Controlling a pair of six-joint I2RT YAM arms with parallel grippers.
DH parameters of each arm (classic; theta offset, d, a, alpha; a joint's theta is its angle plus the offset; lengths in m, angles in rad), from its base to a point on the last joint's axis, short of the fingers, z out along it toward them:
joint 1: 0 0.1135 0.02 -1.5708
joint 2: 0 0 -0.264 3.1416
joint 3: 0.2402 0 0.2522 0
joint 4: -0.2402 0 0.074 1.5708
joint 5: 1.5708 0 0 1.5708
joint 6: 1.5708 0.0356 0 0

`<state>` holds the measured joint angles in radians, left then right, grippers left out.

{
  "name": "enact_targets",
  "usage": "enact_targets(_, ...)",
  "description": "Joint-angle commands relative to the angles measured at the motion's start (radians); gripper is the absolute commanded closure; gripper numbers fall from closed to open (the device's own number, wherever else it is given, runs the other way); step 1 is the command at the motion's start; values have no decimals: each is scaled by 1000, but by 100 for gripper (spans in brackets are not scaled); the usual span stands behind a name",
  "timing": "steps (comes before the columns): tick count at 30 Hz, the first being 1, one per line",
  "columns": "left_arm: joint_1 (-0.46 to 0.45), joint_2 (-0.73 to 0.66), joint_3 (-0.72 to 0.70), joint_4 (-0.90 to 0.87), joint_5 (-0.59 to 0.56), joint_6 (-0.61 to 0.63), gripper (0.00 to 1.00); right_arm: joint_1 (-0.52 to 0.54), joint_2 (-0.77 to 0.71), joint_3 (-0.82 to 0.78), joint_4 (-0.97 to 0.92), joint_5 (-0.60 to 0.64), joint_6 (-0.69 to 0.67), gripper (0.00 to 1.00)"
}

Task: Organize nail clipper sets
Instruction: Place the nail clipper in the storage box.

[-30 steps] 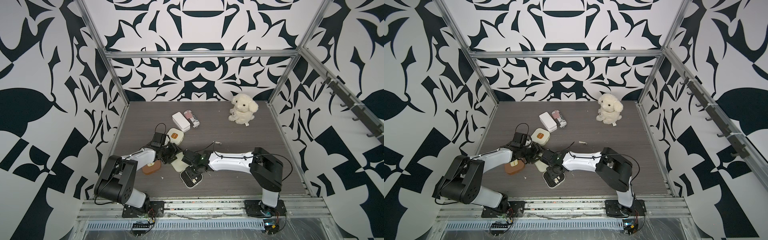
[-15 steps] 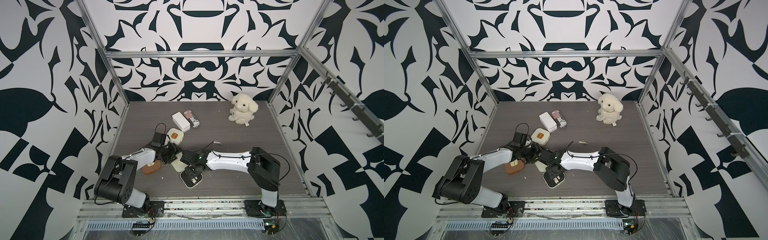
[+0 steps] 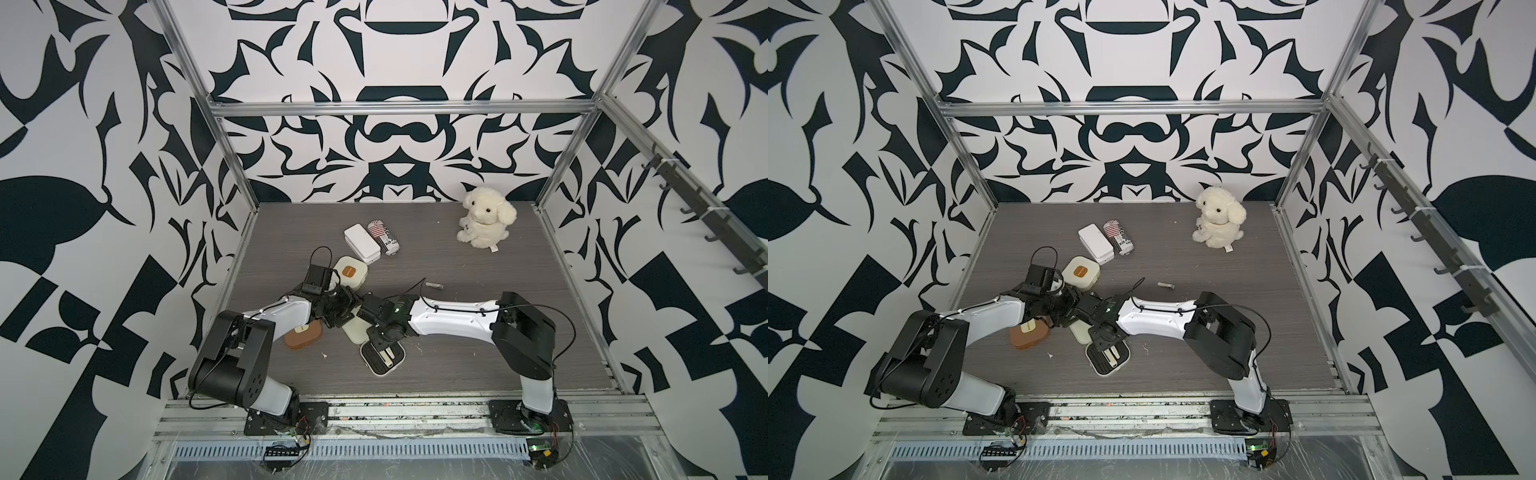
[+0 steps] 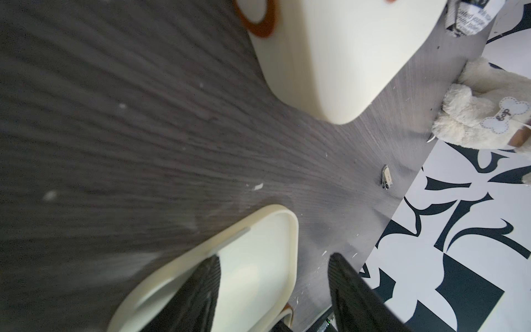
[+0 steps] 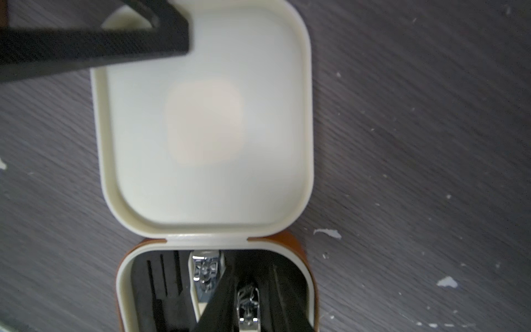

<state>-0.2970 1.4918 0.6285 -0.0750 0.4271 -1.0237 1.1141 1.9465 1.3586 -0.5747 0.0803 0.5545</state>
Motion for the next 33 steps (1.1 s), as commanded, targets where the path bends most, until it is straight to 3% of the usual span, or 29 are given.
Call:
enact_targets(1,-1,23,-26,-77,-43,12,36,-7,-12,46,-19,32,11,73)
enact_targets(8,-1,22,-24,-80,-42,14,36,-8,-88,39,-28,19,19,74)
enact_targets(13,-1,22,-21,-81,-42,14,36,-7,-132,-14,-25,-8,30,84)
enact_targets(33,-1,22,-18,-88,-45,16,36,-9,-89,-92,16,-74,42,93)
